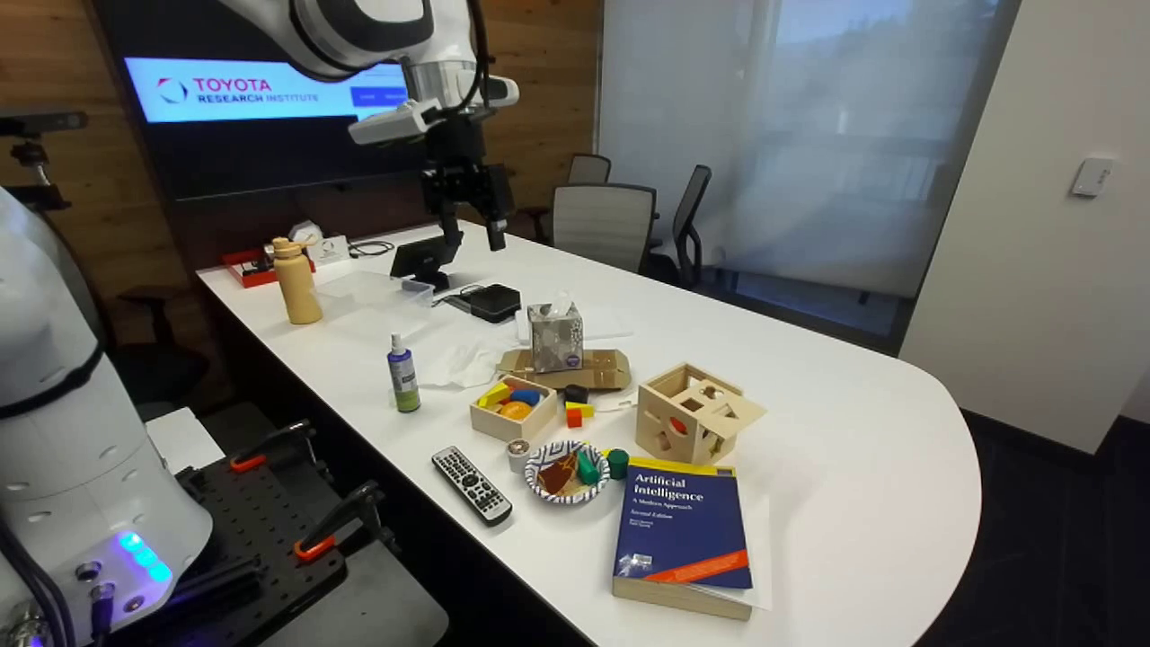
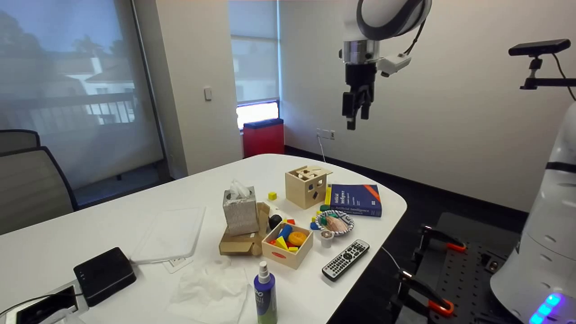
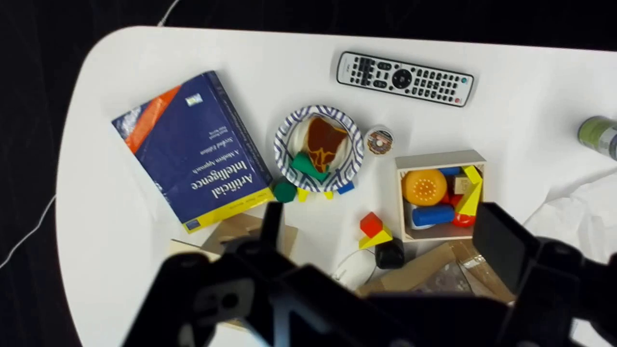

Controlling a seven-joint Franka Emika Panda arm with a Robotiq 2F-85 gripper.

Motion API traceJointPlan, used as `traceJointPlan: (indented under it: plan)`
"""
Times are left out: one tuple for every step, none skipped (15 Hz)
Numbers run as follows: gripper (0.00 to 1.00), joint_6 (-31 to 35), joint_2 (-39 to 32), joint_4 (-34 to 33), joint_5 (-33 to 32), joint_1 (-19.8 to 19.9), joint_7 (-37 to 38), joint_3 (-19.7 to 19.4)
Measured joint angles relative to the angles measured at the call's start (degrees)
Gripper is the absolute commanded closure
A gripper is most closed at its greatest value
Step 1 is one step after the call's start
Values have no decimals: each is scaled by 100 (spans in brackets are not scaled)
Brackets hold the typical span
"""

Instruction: Move the small bottle to the right

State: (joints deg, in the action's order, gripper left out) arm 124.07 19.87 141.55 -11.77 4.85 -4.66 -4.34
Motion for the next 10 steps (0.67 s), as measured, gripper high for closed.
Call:
traceJointPlan:
  plan:
    - [0,229,-211,-8,79,-117,195,143]
    - [0,491,-455,-14,173,-236,388,291]
    - [0,758,-732,-29,248,-352,592,442]
    - [0,1014,-1028,-64,324,-460,764,579]
    - [0,1270,-1354,-120,427,-570,923,708]
    - [0,1516,-1683,-195,526,-676,1066,819]
    - [0,1756,-2026,-298,634,-780,1158,914]
    - [0,1977,-2371,-423,748,-874,1182,993]
    - [0,2178,-2715,-570,876,-969,1182,1061]
    - [0,2350,-3055,-739,983,-1047,1181,1127]
